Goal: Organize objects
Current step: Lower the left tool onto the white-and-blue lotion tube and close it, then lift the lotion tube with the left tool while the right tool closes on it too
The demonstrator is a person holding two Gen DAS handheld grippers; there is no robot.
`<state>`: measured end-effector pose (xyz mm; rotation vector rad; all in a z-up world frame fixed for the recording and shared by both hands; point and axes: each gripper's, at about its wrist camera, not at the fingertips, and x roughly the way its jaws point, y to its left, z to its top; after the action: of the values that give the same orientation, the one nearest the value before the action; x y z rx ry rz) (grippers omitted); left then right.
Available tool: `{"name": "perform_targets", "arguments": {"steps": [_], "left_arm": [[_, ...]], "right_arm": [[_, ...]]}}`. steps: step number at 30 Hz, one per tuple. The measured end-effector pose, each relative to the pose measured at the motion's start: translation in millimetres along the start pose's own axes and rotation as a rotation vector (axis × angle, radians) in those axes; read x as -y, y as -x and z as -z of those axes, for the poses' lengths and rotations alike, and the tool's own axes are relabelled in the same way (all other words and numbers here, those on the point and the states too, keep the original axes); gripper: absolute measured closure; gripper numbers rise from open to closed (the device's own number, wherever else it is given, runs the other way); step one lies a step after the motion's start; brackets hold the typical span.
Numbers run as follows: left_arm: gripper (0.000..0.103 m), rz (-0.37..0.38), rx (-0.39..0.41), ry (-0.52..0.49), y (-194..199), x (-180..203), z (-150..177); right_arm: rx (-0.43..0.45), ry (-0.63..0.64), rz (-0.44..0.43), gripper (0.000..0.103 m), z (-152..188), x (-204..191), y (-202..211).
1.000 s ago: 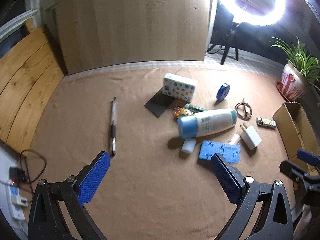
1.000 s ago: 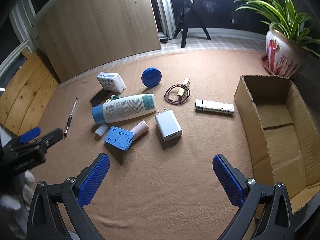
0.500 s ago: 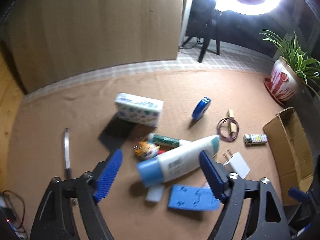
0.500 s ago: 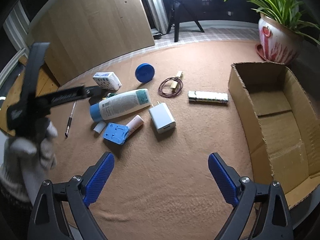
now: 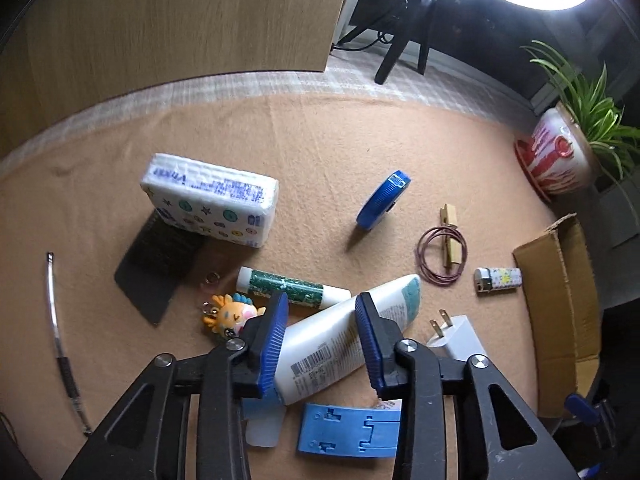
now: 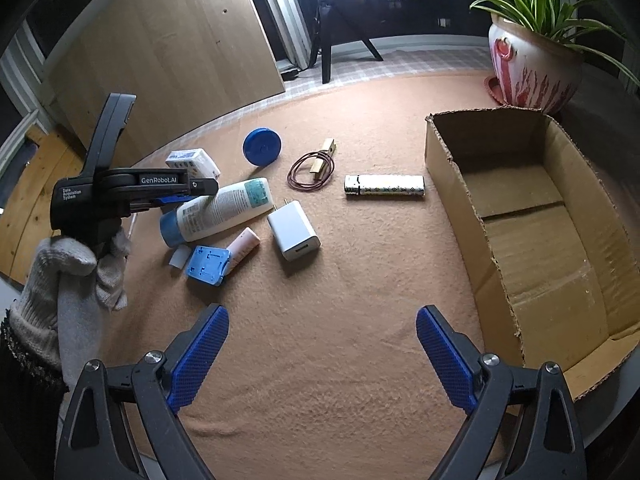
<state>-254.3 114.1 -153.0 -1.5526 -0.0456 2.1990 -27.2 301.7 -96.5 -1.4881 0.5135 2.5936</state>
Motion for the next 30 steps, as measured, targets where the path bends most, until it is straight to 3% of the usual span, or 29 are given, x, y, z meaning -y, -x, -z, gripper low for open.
{"name": "perform_targets", "arguments": {"steps": [5, 8, 11, 15, 22, 30], "left_arm": [[0.069, 0.014, -0.03, -0.024, -4, 0, 10], [0.078, 0.012, -0.065, -0.012, -10, -1, 20], [0.078, 0.027, -0.085, 0.013, -13, -3, 37], [0.078, 0.046, -0.083, 0.017, -7, -6, 55], [0.078, 0.018, -0.036, 0.062, 13, -21, 71], [0.079, 0.004, -0.021, 0.066, 31, -37, 88]], "right_arm": [[-0.001, 0.012, -0.004, 0.01, 0, -5, -1], [0.001, 0.016, -0.006, 0.01, 0, -7, -1], [0.002, 0.018, -0.008, 0.01, 1, -7, 1], [0.0, 0.016, -0.012, 0.01, 3, -7, 0], [-0.009, 0.043, -0.051, 0.01, 4, -18, -2], [-0.08, 0.146, -0.164, 0.022, 10, -56, -21]]}}
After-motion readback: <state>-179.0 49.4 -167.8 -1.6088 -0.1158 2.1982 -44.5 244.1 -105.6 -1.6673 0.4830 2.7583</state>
